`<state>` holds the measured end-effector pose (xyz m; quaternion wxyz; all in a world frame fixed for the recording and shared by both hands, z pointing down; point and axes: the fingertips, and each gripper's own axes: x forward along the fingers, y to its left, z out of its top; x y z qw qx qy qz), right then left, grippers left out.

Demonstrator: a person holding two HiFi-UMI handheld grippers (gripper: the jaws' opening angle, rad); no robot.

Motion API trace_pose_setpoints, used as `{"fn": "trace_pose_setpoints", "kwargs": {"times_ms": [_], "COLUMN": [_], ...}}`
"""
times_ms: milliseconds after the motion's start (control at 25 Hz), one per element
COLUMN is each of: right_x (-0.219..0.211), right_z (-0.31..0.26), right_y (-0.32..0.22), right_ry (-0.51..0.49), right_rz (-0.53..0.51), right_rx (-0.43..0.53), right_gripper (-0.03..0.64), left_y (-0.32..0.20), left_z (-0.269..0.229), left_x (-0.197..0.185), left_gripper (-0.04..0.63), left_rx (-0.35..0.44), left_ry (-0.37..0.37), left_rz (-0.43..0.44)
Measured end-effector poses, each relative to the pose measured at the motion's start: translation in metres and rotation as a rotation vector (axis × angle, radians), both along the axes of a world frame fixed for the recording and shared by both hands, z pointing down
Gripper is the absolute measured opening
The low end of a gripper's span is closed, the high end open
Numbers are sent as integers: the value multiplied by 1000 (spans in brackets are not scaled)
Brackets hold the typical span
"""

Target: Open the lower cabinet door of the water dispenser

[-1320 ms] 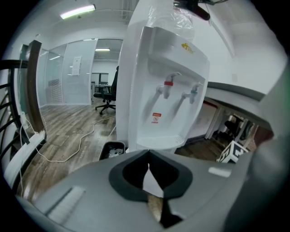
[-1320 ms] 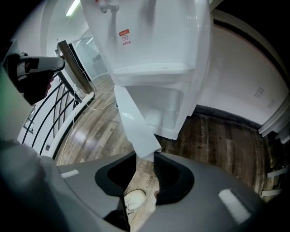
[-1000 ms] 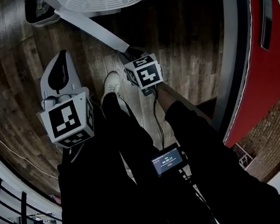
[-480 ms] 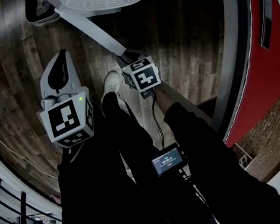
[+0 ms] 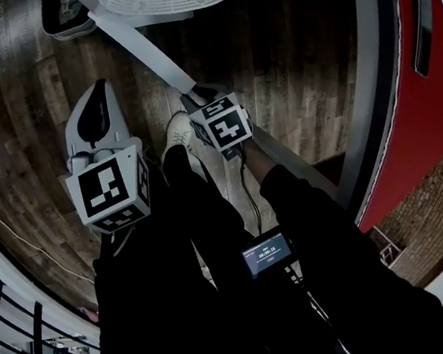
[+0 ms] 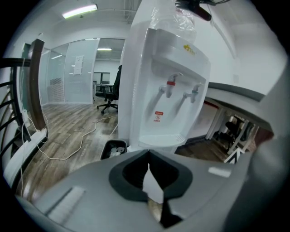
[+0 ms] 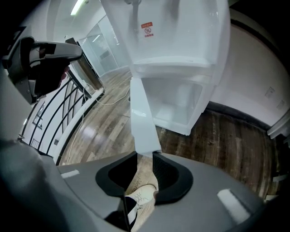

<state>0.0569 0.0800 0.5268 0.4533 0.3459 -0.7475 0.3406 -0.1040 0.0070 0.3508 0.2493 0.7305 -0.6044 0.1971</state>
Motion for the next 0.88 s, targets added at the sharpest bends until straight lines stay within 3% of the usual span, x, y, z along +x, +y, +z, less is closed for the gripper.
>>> {"fn": "trace_pose_setpoints", "kwargs": {"times_ms": [880], "right_x": [-36], "right_z": [5], "right_y": [32], "right_ry": [-17], "right_rz": [-169], "right_rx": [-55], "right_gripper": [84], "left_y": [5], "left_z": [-1], "left_x": [-4], "left_gripper": [8], "left_rx": [-7], "left_ry": [12], "left_rz": [-14]}}
